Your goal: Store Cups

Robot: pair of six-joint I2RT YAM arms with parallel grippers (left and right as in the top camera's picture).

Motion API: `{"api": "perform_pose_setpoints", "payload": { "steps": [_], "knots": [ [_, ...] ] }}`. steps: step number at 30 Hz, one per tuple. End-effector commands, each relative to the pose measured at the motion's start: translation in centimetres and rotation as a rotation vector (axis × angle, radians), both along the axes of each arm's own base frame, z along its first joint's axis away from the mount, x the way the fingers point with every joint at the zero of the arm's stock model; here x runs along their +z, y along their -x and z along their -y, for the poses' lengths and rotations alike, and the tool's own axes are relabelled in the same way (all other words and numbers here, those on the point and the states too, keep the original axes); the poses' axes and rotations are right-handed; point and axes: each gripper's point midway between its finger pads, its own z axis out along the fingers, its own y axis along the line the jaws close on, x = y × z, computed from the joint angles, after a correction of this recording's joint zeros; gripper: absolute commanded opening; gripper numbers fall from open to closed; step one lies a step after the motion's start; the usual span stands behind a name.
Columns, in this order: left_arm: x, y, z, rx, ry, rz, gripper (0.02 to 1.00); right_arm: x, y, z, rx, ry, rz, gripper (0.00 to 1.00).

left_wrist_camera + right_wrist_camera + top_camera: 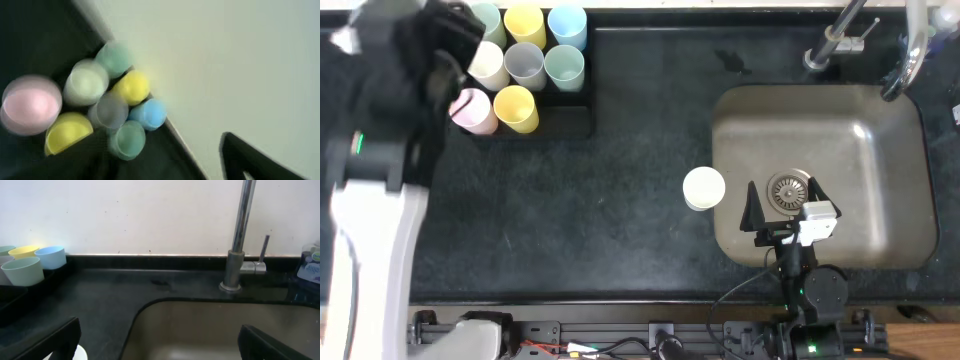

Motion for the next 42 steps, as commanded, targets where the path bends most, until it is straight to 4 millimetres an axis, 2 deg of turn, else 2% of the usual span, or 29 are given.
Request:
{"api": "perform_pose_setpoints", "payload": {
  "steps": [1, 3, 6, 10, 15, 19, 27, 39, 42],
  "knots": [
    [1.4, 3.5, 1.6, -0.254, -0.427, 0.177, 0.974, -0.3, 0.0, -0.1, 0.006, 0.003, 0.002, 0.998],
    [1.6, 5.2, 2.2, -0.283, -0.475, 0.296, 1.0, -0.3, 0.0, -0.1, 0.006, 0.003, 0.002, 0.996],
    [0.6, 7.9, 2.7, -0.291, -0.498, 0.437, 1.0, -0.3, 0.0, -0.1, 0.006, 0.003, 0.003, 0.996],
    [-3.3, 11.0, 3.0, -0.307, -0.517, 0.501, 1.0, -0.3, 0.0, -0.1, 0.006, 0.003, 0.003, 0.993],
    [-8.6, 13.4, 3.9, -0.387, -0.594, 0.5, 1.0, -0.3, 0.0, -0.1, 0.006, 0.003, 0.003, 0.996],
    [-11.8, 14.1, 3.8, -0.392, -0.62, 0.484, 1.0, -0.3, 0.0, -0.1, 0.006, 0.003, 0.003, 0.998],
    [-16.4, 14.7, 3.2, -0.373, -0.623, 0.443, 1.0, -0.3, 0.0, -0.1, 0.006, 0.003, 0.003, 0.998],
    [-20.2, 15.0, 1.9, -0.324, -0.666, 0.41, 1.0, -0.3, 0.0, -0.1, 0.006, 0.003, 0.003, 0.998],
    [-20.6, 15.2, 1.8, -0.331, -0.706, 0.393, 0.998, -0.3, 0.0, -0.1, 0.006, 0.003, 0.003, 0.996]
  ]
}}
